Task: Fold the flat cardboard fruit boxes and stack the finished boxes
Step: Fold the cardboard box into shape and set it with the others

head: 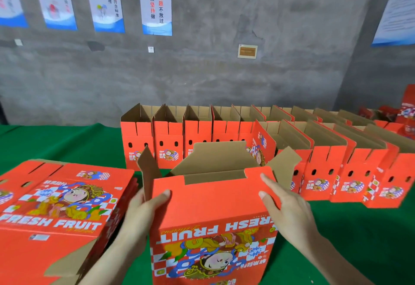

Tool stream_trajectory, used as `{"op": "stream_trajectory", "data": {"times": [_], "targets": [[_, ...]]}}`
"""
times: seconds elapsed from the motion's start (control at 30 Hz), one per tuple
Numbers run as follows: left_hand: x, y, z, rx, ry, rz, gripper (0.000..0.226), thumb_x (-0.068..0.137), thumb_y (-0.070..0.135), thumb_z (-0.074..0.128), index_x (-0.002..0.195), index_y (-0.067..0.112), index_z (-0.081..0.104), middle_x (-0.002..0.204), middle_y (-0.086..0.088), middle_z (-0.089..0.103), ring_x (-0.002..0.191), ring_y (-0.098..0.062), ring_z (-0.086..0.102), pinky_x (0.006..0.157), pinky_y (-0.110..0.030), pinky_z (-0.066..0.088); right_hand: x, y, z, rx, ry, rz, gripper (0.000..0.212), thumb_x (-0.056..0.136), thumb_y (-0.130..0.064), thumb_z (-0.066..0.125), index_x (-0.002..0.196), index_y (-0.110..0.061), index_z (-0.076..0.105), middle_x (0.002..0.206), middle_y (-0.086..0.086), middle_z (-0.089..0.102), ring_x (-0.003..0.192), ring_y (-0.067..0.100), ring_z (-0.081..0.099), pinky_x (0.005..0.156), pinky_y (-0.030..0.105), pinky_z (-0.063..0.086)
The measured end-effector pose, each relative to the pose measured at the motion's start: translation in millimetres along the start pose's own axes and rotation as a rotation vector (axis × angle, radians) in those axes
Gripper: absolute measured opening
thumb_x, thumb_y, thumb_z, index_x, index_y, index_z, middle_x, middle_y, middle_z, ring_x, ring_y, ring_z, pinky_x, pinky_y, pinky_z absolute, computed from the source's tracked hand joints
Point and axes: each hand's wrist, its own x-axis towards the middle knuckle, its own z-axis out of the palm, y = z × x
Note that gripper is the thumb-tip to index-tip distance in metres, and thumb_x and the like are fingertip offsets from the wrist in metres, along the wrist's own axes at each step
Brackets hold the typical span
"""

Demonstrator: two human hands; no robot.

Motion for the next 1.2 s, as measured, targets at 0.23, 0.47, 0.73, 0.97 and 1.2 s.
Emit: {"op": "stream_trajectory", "data": {"times": [0.23,0.47,0.73,0.97,1.2], "targets": [[15.3,12.4,3.8,0.307,0.18,0.152,0.026,0.098,0.014,0.047,0.075,0.003,0.051,0.059,-0.011,0.046,0.05,-0.018,0.043,0.048,-0.026,0.032,-9.5,-8.8,-12.5,-0.005,0.008,-0.017,0.053,0.083,-0.039,0.07,0.133,-0.034,0.055,0.037,-0.013,0.036,0.036,0.004,0.038,0.046,0.015,0.029],[16.8,4.7,3.5,0.642,0.221,0.406,0.029,0.086,-0.007,0.051,0.072,0.018,0.058,0.062,-0.007,0.058,0.062,-0.032,0.053,0.055,-0.033,0.033,-26.1,4.7,-25.1,0.009,-0.081,-0.048,0.053,0.088,-0.031,0.066,0.137,-0.037,0.048,0.048,-0.017,0.044,0.054,0.005,0.04,0.055,0.013,0.032],[14.8,12.7,11.9,1.03,0.126,0.489,0.079,0.072,-0.015,0.049,0.144,0.019,0.04,0.13,-0.016,0.058,0.121,-0.038,0.05,0.097,-0.05,0.041,-28.3,13.5,-31.8,-0.232,-0.326,-0.001,0.032,0.09,-0.053,0.052,0.118,-0.043,0.062,0.157,-0.019,-0.001,0.146,0.018,0.012,0.111,0.035,0.031],[17.0,12.5,9.4,1.012,0.065,0.524,0.071,0.074,-0.011,0.063,0.138,0.015,0.045,0.13,-0.011,0.058,0.117,-0.033,0.053,0.096,-0.039,0.042,-8.6,-29.0,-41.6,-0.415,0.061,-0.287,0.03,0.06,-0.04,0.082,0.081,-0.02,0.077,0.109,0.01,0.068,0.091,0.037,0.064,0.076,0.045,0.043],[14.4,12.7,8.8,0.973,0.018,0.586,0.064,0.076,-0.007,0.065,0.135,0.011,0.048,0.126,-0.013,0.059,0.115,-0.035,0.054,0.09,-0.037,0.042,54.7,-31.5,5.3,-0.366,-0.543,-0.192,0.073,0.096,-0.049,0.044,0.154,-0.026,0.005,0.16,-0.01,-0.015,0.147,0.02,-0.016,0.12,0.047,0.001]]}}
